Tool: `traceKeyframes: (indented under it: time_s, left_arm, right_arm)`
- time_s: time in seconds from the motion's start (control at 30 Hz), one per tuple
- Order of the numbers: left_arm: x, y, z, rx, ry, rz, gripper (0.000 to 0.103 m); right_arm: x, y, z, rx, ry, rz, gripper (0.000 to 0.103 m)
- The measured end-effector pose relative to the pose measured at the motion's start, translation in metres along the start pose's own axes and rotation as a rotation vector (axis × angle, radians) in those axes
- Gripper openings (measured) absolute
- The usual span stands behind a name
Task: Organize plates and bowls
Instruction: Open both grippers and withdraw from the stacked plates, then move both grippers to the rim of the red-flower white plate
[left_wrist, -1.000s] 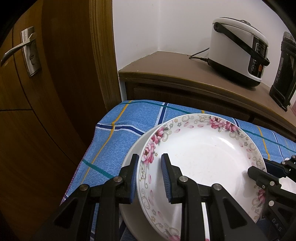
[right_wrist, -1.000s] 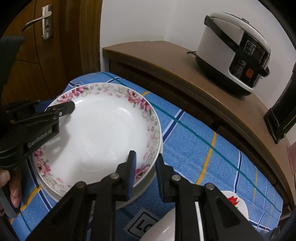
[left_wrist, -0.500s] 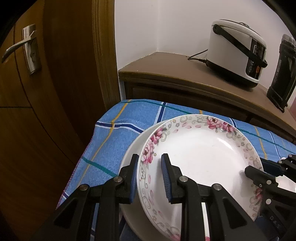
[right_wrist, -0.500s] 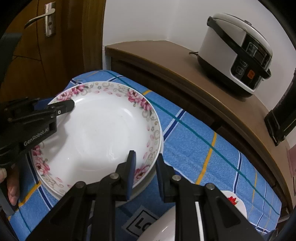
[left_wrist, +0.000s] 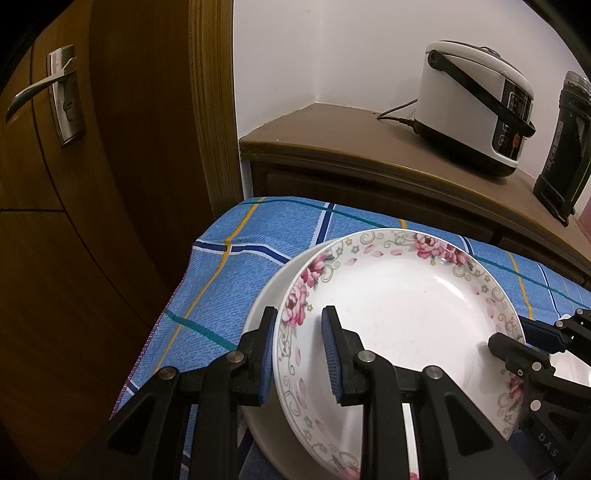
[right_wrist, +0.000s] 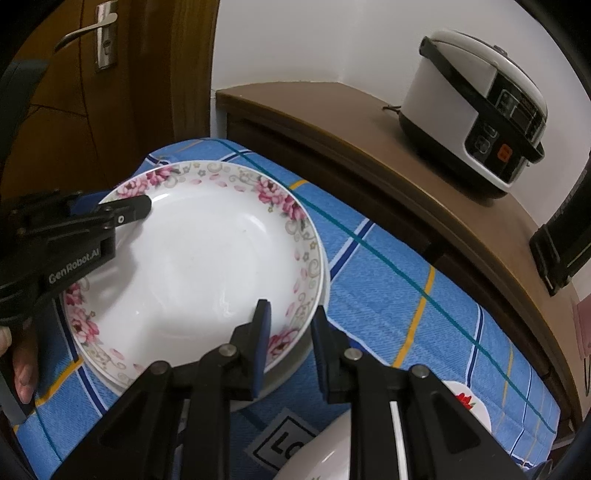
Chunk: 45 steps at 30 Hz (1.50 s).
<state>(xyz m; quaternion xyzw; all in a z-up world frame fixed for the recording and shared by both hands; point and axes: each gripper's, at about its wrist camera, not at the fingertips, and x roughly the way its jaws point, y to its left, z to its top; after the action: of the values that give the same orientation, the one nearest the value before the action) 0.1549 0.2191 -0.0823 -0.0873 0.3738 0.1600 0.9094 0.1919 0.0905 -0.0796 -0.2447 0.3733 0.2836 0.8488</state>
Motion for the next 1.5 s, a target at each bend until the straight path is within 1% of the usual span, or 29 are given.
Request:
traceKeyframes:
  time_s: [0.07, 0.1, 0.13, 0.17, 0.2, 0.23, 0.27, 0.3, 0.33, 0.47, 0.57, 0.73, 0.77, 0.87, 0.93, 1.07, 1.2, 1.3, 1.37, 1.47, 1.5]
  left_arm:
    - [0.000, 0.000, 0.000, -0.002, 0.000, 0.001, 0.027]
    - [-0.001, 0.000, 0.000, -0.002, -0.006, 0.002, 0.027]
    - [-0.003, 0.000, -0.001, -0.001, -0.018, 0.004, 0.029]
    - [-0.006, -0.001, -0.002, 0.002, -0.032, 0.008, 0.035]
    - [-0.011, -0.002, -0.002, 0.006, -0.054, 0.019, 0.042]
    - [-0.014, -0.002, -0.003, 0.005, -0.068, 0.021, 0.062]
    - [-0.018, -0.001, -0.004, -0.006, -0.090, 0.021, 0.077]
    - [-0.022, 0.000, -0.004, -0.018, -0.110, 0.019, 0.078]
    - [-0.025, 0.001, -0.005, -0.024, -0.125, 0.012, 0.078]
    - [-0.028, 0.001, -0.006, -0.032, -0.144, 0.004, 0.078]
    - [-0.031, 0.000, -0.006, -0.037, -0.154, 0.008, 0.078]
    - [-0.037, -0.001, -0.006, -0.038, -0.190, 0.014, 0.078]
    - [-0.042, -0.001, -0.007, -0.037, -0.212, 0.014, 0.078]
    - [-0.051, -0.006, -0.009, -0.024, -0.245, -0.002, 0.078]
    - [-0.061, -0.012, -0.014, -0.021, -0.260, -0.024, 0.078]
    - [-0.081, -0.040, -0.030, 0.016, -0.269, -0.114, 0.078]
    - [-0.092, -0.085, -0.045, 0.118, -0.231, -0.230, 0.078]
    - [-0.096, -0.111, -0.053, 0.179, -0.203, -0.298, 0.078]
    - [-0.093, -0.124, -0.056, 0.210, -0.176, -0.325, 0.078]
    - [-0.090, -0.138, -0.061, 0.244, -0.153, -0.336, 0.078]
    - [-0.089, -0.143, -0.062, 0.256, -0.143, -0.339, 0.078]
  right_arm:
    - [0.000, 0.000, -0.001, 0.002, -0.001, 0.003, 0.022]
    - [-0.001, 0.000, -0.001, 0.005, 0.000, 0.012, 0.024]
    - [-0.001, 0.001, -0.002, 0.007, 0.001, 0.021, 0.027]
    - [-0.003, 0.002, -0.003, 0.004, -0.001, 0.031, 0.029]
    - [-0.004, 0.003, -0.004, -0.003, -0.004, 0.040, 0.038]
    - [-0.009, 0.006, -0.006, -0.013, -0.027, 0.029, 0.048]
    - [-0.014, 0.007, -0.007, -0.015, -0.054, 0.015, 0.052]
    - [-0.018, 0.008, -0.007, -0.012, -0.069, 0.011, 0.059]
    - [-0.024, 0.008, -0.008, -0.005, -0.093, 0.015, 0.063]
    - [-0.040, 0.000, -0.008, 0.041, -0.157, -0.005, 0.064]
    - [-0.045, -0.008, -0.007, 0.084, -0.167, -0.021, 0.065]
    - [-0.064, -0.014, -0.006, 0.108, -0.198, -0.058, 0.065]
    - [-0.071, -0.018, -0.009, 0.123, -0.206, -0.067, 0.065]
    - [-0.088, -0.030, -0.025, 0.175, -0.221, -0.091, 0.065]
    - [-0.099, -0.041, -0.041, 0.205, -0.214, -0.124, 0.065]
    - [-0.113, -0.069, -0.069, 0.325, -0.186, -0.183, 0.064]
    - [-0.117, -0.090, -0.098, 0.393, -0.137, -0.232, 0.063]
    - [-0.113, -0.105, -0.116, 0.458, -0.087, -0.240, 0.063]
    - [-0.107, -0.111, -0.127, 0.480, -0.054, -0.247, 0.063]
    - [-0.100, -0.119, -0.140, 0.505, -0.012, -0.256, 0.062]
    - [-0.098, -0.121, -0.143, 0.509, -0.002, -0.258, 0.060]
